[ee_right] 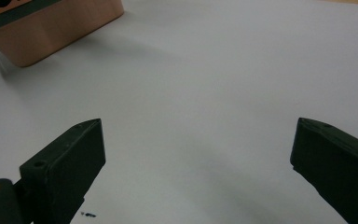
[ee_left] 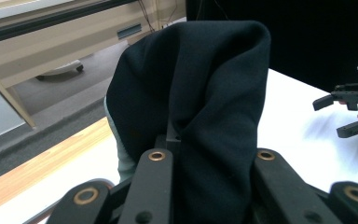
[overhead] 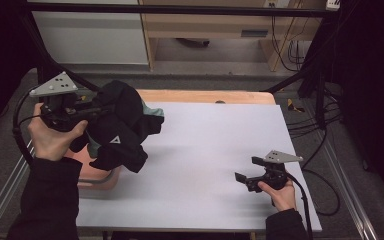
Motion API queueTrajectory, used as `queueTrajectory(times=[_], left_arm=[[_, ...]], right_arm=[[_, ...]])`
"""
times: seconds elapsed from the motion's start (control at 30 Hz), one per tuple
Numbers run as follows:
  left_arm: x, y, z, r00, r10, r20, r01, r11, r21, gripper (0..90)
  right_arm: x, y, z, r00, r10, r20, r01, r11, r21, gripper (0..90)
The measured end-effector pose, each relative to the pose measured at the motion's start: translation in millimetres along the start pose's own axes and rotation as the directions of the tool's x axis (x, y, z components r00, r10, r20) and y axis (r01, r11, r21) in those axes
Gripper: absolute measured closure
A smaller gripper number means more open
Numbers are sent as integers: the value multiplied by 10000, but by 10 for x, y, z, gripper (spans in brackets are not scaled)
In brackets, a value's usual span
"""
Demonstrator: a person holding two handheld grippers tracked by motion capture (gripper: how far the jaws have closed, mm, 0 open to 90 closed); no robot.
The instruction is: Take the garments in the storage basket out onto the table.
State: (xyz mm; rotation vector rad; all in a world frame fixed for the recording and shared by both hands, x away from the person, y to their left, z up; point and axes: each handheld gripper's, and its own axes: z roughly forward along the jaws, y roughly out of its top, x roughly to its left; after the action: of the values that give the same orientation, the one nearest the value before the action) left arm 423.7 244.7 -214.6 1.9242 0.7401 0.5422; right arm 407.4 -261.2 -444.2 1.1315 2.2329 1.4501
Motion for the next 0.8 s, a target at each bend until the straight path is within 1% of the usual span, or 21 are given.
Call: queueTrajectory(times=[0.03, 0.07, 0.23, 0.4, 0.6, 0.8], left_arm=[[-7, 11, 14, 10000, 85, -13, -85, 10000, -47, 768], [-24, 17, 29, 10000, 20, 70, -20, 10000, -1, 768], [-86, 53, 103, 9997, 100, 224, -99, 9999, -26, 768], [-182, 91, 188, 9986, 246, 459, -244, 9997, -54, 768], [-247, 109, 254, 9976, 313, 616, -310, 9995, -67, 768], [-326, 124, 380, 9963, 354, 789, -356, 9994, 1, 767]], right_arm=[[-1, 0, 0, 10000, -3, 9, 3, 10000, 6, 33], [0, 0, 0, 10000, 10, 7, -10, 10000, 8, 33], [1, -1, 0, 10000, -3, 34, 3, 10000, 17, 32], [-3, 0, -5, 10000, -2, 49, 2, 10000, 9, 32], [-3, 0, -5, 10000, 0, 51, 0, 10000, 10, 33], [-2, 0, -5, 10000, -10, 41, 10, 10000, 11, 32]])
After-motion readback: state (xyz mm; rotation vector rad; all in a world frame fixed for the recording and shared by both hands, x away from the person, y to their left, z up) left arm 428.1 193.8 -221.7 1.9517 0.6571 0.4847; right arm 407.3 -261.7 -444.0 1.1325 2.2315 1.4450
